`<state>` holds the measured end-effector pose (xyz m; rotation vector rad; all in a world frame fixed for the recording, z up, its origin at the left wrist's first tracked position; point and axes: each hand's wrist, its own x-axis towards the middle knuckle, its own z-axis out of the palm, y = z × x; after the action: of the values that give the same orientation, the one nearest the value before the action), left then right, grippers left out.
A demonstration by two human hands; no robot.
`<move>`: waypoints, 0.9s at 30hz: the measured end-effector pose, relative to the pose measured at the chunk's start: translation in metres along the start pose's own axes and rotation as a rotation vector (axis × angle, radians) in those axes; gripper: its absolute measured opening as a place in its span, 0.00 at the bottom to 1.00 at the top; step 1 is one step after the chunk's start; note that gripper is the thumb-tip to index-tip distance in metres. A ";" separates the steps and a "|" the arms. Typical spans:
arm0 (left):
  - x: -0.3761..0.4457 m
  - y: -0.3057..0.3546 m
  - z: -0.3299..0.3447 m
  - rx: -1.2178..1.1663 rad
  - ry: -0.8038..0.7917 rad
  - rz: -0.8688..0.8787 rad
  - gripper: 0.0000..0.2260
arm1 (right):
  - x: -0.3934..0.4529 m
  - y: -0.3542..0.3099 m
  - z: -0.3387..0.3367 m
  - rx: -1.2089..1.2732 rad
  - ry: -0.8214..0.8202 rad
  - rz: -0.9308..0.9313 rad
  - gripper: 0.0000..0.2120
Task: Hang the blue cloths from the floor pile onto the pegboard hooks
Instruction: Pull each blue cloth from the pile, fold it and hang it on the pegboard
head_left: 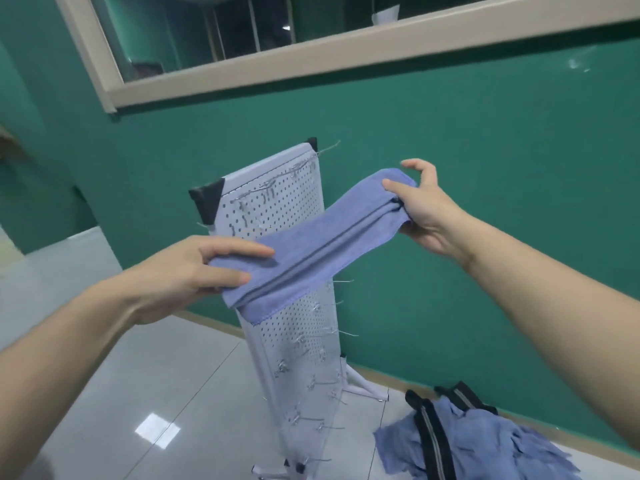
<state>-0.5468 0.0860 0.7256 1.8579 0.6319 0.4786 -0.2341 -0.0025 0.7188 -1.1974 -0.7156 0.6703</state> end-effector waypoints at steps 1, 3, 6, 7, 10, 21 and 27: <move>-0.003 0.001 -0.008 -0.007 0.014 0.022 0.22 | 0.005 -0.009 0.009 0.015 -0.034 -0.011 0.16; -0.008 0.004 -0.021 -0.025 0.083 0.074 0.34 | 0.016 -0.025 0.026 0.055 -0.094 -0.037 0.11; -0.010 0.007 -0.032 -0.164 0.167 0.155 0.35 | 0.034 -0.044 0.057 0.143 -0.151 -0.045 0.07; -0.009 0.006 -0.035 -0.215 0.202 0.173 0.35 | 0.040 -0.049 0.067 0.187 -0.157 -0.027 0.06; -0.002 -0.005 -0.041 -0.348 0.319 0.167 0.27 | 0.052 -0.054 0.094 0.312 -0.258 0.071 0.04; 0.011 -0.032 -0.003 -0.410 0.481 0.083 0.08 | 0.050 0.026 0.097 -0.023 -0.319 0.469 0.04; 0.022 -0.011 0.000 -0.331 0.455 0.014 0.13 | 0.030 0.025 0.090 -0.373 -0.382 0.072 0.18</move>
<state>-0.5318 0.1028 0.7160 1.4466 0.7863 0.9698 -0.2887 0.0788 0.7173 -1.4573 -1.1593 0.8629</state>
